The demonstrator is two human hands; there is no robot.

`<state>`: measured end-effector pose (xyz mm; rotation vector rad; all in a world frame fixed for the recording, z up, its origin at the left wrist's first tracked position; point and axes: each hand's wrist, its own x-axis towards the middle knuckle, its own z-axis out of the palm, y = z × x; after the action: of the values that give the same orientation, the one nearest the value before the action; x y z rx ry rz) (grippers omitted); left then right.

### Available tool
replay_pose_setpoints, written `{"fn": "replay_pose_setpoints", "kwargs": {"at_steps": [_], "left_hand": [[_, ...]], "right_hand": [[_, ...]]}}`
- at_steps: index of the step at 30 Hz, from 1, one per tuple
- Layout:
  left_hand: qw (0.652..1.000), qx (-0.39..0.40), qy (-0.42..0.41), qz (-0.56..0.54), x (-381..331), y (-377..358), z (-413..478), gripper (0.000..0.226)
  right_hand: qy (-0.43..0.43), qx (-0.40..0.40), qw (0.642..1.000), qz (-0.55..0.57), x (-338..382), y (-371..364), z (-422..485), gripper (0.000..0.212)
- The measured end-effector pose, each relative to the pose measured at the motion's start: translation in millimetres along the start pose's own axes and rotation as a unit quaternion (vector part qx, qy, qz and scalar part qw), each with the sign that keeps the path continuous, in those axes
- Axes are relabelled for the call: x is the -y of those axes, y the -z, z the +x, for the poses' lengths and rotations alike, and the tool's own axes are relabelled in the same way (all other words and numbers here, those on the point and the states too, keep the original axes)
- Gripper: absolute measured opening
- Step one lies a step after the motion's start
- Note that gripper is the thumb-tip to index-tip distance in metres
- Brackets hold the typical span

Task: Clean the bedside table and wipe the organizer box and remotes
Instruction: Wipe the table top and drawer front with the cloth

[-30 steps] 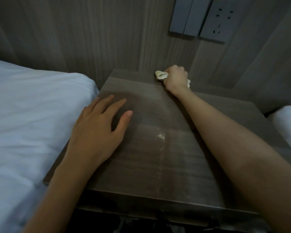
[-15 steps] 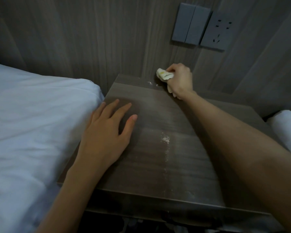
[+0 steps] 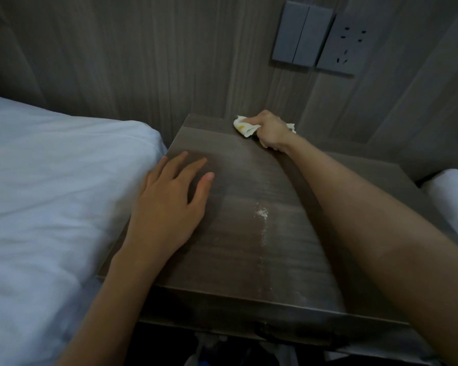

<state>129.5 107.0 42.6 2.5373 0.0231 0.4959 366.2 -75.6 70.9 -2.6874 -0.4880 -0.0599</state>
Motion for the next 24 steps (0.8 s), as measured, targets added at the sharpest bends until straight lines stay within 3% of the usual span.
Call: {"fn": "replay_pose_setpoints", "kwargs": {"at_steps": [13,19,24], "left_hand": [[0.996,-0.057,0.029,-0.069,-0.2,25.1,-4.1,0.040],[0.998,-0.024,0.050,-0.031,12.2,40.5,-24.4,0.037],[0.985,-0.017,0.135,-0.103,19.2,54.1,-41.0,0.034]], "right_hand": [[0.044,0.053,0.994,0.088,43.8,9.7,-141.4,0.031],[0.084,0.094,0.986,0.109,57.2,13.6,-225.2,0.025],[0.116,0.079,0.981,0.133,66.4,12.7,-280.9,0.032]]}}
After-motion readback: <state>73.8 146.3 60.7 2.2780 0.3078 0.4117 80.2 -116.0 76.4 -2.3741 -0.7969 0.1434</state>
